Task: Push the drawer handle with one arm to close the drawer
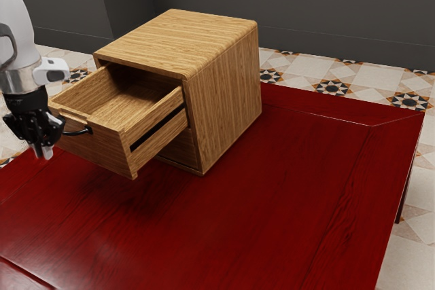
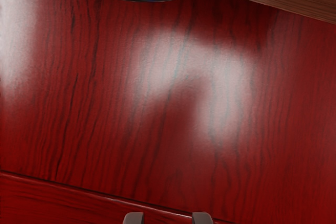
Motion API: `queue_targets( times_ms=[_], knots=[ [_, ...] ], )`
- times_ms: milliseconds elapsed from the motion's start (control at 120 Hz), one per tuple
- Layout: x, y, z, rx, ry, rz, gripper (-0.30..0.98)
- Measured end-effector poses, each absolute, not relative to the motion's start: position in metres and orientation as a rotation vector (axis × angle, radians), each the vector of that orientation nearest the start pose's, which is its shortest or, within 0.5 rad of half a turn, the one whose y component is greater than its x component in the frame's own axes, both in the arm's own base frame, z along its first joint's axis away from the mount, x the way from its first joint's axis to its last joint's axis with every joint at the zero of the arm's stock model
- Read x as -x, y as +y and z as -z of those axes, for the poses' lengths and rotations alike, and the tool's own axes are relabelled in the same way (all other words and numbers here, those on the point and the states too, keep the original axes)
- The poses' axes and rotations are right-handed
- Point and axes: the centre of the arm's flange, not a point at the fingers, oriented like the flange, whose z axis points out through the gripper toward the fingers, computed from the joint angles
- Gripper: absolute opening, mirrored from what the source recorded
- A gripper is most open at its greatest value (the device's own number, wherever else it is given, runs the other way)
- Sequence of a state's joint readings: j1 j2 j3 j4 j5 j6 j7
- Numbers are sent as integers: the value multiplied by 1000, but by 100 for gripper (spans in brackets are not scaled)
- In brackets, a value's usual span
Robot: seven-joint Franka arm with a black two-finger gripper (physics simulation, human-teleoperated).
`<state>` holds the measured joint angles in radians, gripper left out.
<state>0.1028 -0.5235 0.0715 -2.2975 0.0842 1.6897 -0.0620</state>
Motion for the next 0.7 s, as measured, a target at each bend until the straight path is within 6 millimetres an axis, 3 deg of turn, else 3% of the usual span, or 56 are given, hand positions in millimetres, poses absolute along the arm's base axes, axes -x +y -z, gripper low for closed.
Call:
queue_targets(
  times_ms=[333,700],
  knots=[
    [-423,116,-524,3082,-352,-76,-3],
    [-472,125,-519,3071,-283,-2,-3]
  ],
)
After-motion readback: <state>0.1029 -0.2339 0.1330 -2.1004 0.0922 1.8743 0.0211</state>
